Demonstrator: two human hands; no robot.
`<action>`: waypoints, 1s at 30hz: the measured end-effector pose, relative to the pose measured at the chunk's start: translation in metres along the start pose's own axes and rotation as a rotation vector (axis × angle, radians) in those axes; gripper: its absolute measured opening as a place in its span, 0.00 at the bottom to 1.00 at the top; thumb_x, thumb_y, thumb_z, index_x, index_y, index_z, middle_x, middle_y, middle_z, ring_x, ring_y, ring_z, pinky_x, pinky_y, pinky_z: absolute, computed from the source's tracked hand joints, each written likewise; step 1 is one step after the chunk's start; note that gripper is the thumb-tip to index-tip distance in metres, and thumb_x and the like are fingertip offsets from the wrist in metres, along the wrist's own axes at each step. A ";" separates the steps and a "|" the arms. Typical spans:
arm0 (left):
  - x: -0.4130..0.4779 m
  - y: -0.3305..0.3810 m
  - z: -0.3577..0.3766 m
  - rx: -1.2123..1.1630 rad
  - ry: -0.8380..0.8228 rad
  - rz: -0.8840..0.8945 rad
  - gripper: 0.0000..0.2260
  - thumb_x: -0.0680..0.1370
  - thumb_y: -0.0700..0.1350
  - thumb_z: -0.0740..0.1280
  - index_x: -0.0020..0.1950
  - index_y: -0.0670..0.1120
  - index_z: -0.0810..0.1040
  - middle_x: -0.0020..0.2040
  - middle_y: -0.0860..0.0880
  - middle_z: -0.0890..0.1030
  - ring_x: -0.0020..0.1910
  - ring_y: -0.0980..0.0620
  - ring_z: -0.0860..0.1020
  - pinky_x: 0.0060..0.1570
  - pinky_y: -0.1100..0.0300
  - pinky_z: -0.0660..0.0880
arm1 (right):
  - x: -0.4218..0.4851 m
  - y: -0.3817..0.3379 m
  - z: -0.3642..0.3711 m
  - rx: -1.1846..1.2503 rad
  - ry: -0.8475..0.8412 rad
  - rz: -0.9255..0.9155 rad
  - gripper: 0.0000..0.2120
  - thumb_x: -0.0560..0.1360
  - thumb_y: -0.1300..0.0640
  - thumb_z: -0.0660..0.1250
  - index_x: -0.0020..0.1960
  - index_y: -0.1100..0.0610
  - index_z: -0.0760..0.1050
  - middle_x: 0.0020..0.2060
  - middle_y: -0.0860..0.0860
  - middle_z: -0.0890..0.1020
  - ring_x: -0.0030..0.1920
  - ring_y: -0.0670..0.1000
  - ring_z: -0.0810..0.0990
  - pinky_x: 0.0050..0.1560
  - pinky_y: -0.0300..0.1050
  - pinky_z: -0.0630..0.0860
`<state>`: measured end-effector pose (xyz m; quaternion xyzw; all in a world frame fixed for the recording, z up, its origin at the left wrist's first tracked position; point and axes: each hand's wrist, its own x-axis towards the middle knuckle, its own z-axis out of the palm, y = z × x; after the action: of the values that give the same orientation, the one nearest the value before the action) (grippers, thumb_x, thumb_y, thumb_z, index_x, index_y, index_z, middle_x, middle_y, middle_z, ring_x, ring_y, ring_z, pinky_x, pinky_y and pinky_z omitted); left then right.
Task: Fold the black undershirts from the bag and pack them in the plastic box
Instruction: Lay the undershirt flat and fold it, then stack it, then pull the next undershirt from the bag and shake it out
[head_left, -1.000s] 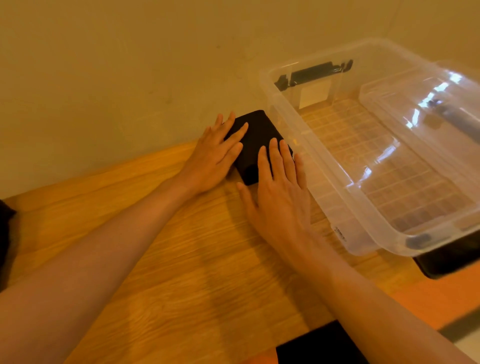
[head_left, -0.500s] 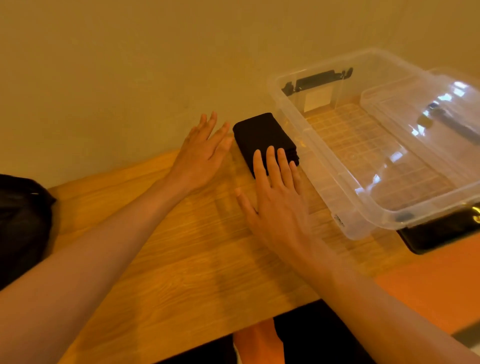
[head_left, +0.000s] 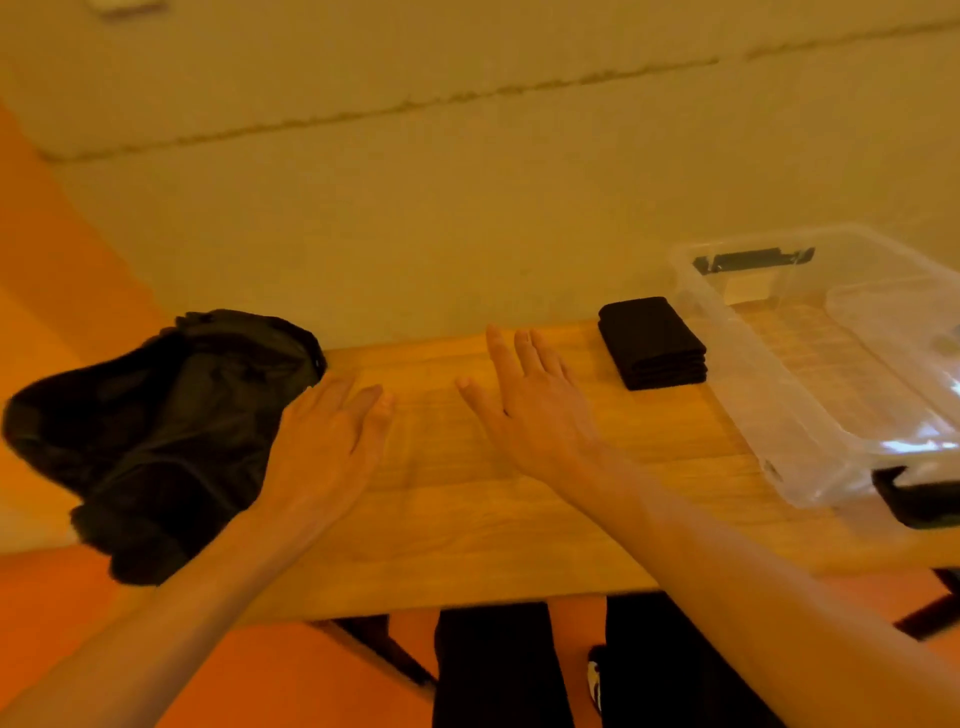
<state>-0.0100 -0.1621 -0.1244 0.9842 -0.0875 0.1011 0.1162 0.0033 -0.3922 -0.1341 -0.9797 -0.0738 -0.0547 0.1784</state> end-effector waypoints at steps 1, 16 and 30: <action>-0.006 -0.013 -0.009 0.052 0.025 -0.016 0.38 0.80 0.68 0.40 0.74 0.48 0.74 0.78 0.43 0.67 0.80 0.44 0.59 0.77 0.46 0.55 | 0.002 -0.013 0.000 0.003 -0.006 -0.017 0.38 0.80 0.31 0.40 0.83 0.50 0.40 0.82 0.58 0.50 0.81 0.56 0.43 0.80 0.55 0.45; -0.104 -0.167 -0.080 0.163 0.144 -0.336 0.45 0.74 0.73 0.34 0.83 0.50 0.54 0.84 0.43 0.46 0.82 0.44 0.43 0.79 0.46 0.45 | 0.090 -0.204 0.039 0.152 -0.139 -0.382 0.43 0.75 0.24 0.42 0.81 0.50 0.57 0.77 0.55 0.65 0.76 0.58 0.62 0.75 0.58 0.63; -0.105 -0.209 -0.039 0.088 0.122 -0.241 0.38 0.76 0.75 0.37 0.82 0.60 0.56 0.83 0.50 0.41 0.81 0.48 0.34 0.79 0.47 0.37 | 0.152 -0.313 0.102 -0.421 -0.092 -0.654 0.24 0.82 0.40 0.60 0.69 0.55 0.72 0.61 0.55 0.79 0.61 0.57 0.76 0.62 0.52 0.69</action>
<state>-0.0771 0.0634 -0.1540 0.9838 0.0430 0.1496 0.0892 0.1092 -0.0474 -0.1019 -0.9210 -0.3773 -0.0785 -0.0567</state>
